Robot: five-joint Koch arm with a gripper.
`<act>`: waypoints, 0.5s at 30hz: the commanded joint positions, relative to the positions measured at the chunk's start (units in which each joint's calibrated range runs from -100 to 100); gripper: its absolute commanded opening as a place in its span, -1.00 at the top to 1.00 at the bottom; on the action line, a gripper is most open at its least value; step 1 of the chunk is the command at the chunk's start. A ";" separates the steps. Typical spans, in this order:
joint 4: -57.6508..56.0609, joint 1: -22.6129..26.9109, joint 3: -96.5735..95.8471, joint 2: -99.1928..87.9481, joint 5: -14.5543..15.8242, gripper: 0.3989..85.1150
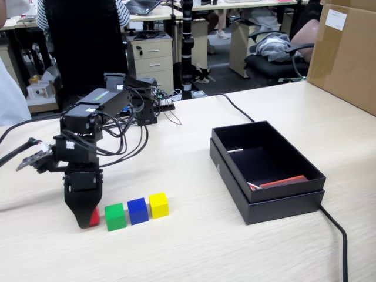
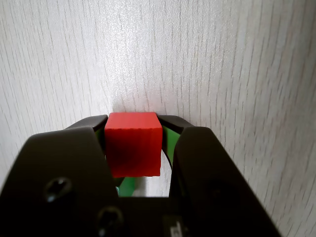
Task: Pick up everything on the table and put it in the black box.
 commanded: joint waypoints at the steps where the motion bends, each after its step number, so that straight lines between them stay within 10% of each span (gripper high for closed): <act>1: -3.13 -0.05 2.97 -5.59 0.49 0.68; 9: -8.66 0.68 -16.34 -44.26 2.30 0.68; 15: -12.03 14.36 -36.29 -70.07 12.01 0.68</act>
